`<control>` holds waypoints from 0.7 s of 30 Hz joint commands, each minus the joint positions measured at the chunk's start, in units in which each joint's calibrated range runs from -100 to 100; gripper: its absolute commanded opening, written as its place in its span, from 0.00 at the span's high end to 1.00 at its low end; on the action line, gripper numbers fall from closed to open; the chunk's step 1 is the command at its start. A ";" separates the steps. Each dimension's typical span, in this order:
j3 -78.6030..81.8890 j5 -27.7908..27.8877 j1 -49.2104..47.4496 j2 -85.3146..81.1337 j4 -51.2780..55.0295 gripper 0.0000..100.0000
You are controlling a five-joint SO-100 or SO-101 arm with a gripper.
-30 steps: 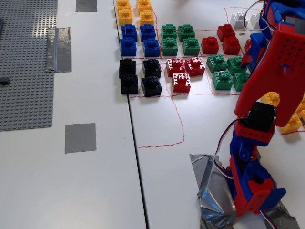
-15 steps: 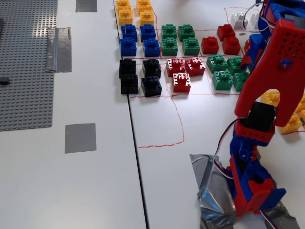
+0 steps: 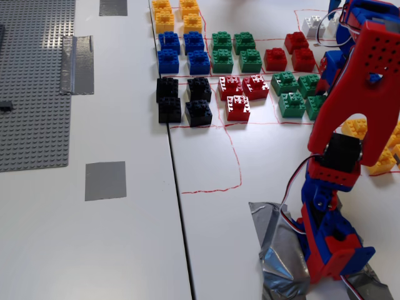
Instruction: Grab the block and put it in the grey marker
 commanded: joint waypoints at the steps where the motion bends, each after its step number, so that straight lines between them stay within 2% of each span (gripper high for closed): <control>1: -4.81 -0.63 0.94 -0.98 -0.56 0.74; 5: -5.63 -0.68 0.94 -0.32 -0.88 0.91; 8: -5.99 -0.24 0.94 -0.40 -0.88 1.00; 21: -11.44 0.34 -1.71 -6.59 7.80 1.00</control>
